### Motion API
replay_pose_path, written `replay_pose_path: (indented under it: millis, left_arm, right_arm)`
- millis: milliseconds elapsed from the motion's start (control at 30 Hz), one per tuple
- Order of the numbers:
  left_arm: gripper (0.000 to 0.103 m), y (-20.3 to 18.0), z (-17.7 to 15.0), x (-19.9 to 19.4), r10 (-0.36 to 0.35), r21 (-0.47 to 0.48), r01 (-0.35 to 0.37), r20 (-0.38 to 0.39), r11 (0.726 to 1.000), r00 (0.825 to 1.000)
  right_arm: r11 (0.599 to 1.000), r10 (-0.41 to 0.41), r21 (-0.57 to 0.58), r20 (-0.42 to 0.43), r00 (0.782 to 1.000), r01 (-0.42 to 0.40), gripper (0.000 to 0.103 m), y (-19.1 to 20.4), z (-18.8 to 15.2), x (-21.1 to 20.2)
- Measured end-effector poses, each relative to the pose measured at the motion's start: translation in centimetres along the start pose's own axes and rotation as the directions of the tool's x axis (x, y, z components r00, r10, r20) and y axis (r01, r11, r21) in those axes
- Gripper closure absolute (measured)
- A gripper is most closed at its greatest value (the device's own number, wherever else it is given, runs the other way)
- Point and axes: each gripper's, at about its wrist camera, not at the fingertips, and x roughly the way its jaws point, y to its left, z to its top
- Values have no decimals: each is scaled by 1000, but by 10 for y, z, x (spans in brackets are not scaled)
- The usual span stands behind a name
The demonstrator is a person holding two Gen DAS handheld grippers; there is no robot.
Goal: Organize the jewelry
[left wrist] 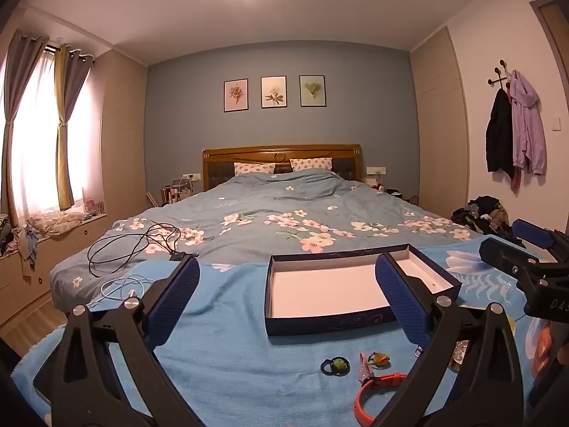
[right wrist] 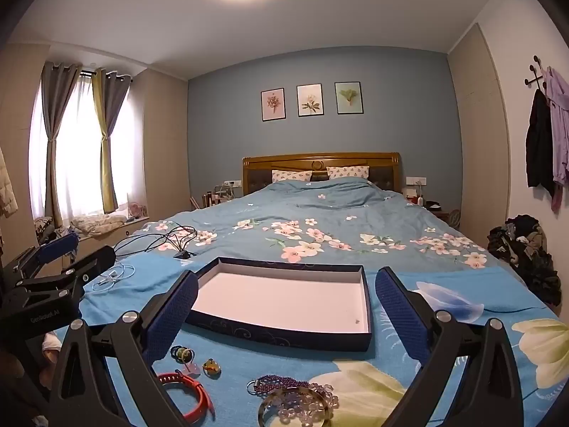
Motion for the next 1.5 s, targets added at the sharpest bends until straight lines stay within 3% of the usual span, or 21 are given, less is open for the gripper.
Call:
replay_pose_path:
  millis: [1500]
  left_arm:
    - [6,0,2,0,-20,-10,20,9,1000,1000]
  right_arm:
    - [1000,13,9,-21,1000,-13,7,-4,-1,5]
